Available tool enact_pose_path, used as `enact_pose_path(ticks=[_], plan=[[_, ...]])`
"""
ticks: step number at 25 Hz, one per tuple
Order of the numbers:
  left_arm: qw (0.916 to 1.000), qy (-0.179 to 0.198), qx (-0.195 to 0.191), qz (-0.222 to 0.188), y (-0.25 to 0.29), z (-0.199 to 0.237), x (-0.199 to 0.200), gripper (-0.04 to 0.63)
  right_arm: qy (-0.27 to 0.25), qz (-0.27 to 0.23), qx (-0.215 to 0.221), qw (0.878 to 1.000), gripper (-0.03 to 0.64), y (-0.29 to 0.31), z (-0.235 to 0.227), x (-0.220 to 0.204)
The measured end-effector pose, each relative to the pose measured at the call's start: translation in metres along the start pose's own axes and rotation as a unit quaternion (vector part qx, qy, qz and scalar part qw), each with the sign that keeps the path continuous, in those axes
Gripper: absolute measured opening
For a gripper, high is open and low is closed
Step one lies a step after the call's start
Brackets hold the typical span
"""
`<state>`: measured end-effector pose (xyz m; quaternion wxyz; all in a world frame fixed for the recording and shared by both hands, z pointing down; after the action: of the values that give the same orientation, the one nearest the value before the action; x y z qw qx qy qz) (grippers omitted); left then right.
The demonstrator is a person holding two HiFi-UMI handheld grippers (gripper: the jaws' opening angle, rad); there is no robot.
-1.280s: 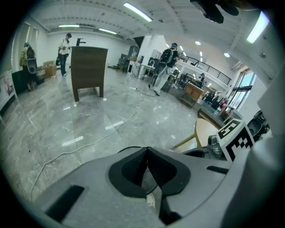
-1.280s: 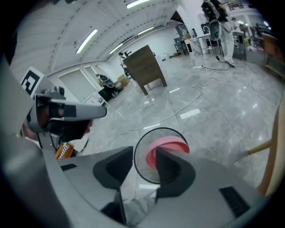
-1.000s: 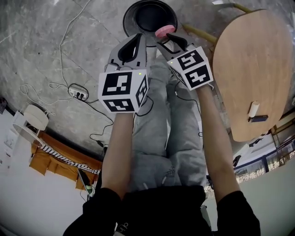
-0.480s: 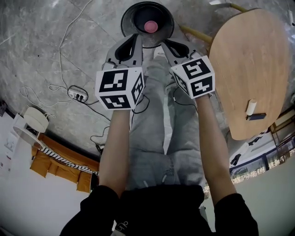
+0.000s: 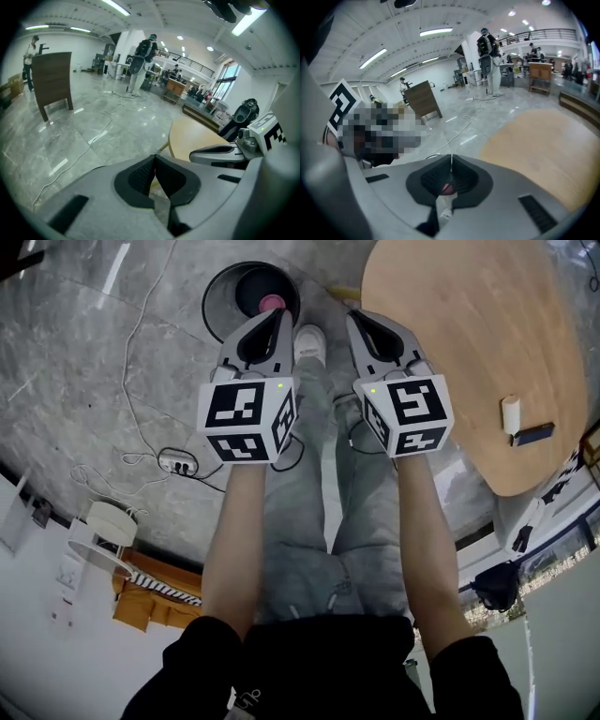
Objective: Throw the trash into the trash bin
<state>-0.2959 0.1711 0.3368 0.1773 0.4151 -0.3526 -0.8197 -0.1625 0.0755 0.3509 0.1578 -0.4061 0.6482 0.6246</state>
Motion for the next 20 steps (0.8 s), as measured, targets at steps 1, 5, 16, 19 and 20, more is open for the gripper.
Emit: enact_pose_path(ticks=[1,5,16,19,20], plan=[[0.9999,0.012,-0.010,0.005,0.005,-0.014,0.000,0.008,0.010,-0.007,-0.025,1.000,0.015,-0.013,-0.011,-0.003],[0.9966,0.059,-0.050,0.027,0.028,-0.071,-0.003,0.008,0.047,-0.017,-0.116,0.992,0.015,-0.064,-0.051,-0.028],[0.9696,0.166,-0.160,0.083,0.068,-0.241,-0.044,0.008,0.209,-0.029,-0.307,0.928,0.015,-0.226,-0.133,-0.145],[0.9590,0.195,-0.180,0.099,0.075,-0.281,-0.065,0.008,0.237,-0.032,-0.346,0.907,0.015,-0.264,-0.145,-0.182],[0.9559,0.203,-0.185,0.105,0.076,-0.292,-0.073,0.008,0.246,-0.034,-0.354,0.902,0.015,-0.274,-0.149,-0.194]])
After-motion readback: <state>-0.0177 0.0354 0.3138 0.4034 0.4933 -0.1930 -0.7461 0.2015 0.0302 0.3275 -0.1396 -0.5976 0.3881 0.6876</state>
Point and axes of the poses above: the fingertips, and each gripper's own axes: y forward along the fingers, z to its left, x out of its top, the point moved 8 cm from there along -y, backward along the fingers, and after that the axes turned 10 degrees about -y, right-handed, at the moved point
